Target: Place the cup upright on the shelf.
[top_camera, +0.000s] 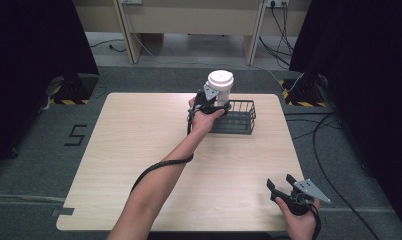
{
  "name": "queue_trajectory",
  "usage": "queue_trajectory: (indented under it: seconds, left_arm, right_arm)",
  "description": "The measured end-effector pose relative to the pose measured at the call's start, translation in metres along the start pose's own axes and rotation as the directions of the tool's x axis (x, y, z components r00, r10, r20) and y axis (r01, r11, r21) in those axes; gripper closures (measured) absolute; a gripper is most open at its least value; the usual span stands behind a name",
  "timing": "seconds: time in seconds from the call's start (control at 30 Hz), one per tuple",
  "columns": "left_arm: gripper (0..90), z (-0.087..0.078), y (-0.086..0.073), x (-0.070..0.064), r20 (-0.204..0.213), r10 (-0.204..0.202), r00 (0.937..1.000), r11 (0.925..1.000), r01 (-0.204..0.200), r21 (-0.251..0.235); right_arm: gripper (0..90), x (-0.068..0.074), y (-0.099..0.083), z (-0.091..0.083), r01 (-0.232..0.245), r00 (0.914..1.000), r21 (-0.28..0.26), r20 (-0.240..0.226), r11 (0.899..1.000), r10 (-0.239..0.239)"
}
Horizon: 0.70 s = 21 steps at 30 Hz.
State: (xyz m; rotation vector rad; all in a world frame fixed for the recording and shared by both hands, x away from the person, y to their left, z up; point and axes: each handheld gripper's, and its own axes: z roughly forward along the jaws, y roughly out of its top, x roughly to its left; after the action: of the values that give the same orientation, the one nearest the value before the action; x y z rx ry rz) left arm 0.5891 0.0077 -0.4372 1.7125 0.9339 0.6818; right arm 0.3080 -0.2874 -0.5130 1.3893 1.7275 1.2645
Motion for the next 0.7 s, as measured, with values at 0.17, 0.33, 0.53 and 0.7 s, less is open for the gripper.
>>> queue_trajectory:
  seconds: [0.17,0.33,0.53,0.7]
  left_arm:
    - [17.6,0.002,-0.004,-0.001,-0.003,-0.003,1.0000,1.0000,0.003,0.010]
    - [17.6,0.004,-0.009,-0.002,-0.008,-0.002,1.0000,0.9997,0.002,0.025]
    - [17.6,0.006,-0.013,-0.001,-0.013,0.000,0.9999,0.9993,0.001,0.037]
    - [17.5,0.007,-0.013,-0.002,-0.012,0.000,0.9999,0.9993,0.000,0.038]
  right_arm:
    - [20.1,0.000,0.000,0.000,0.002,1.0000,-0.001,0.000,1.000,-0.002]
    - [20.2,0.000,0.000,0.000,0.009,1.0000,-0.001,0.002,1.000,-0.009]
    - [20.2,0.000,0.000,0.000,0.009,1.0000,0.000,0.001,1.000,-0.009]
    - [20.2,0.000,0.000,0.000,0.007,1.0000,0.002,-0.002,1.000,-0.007]
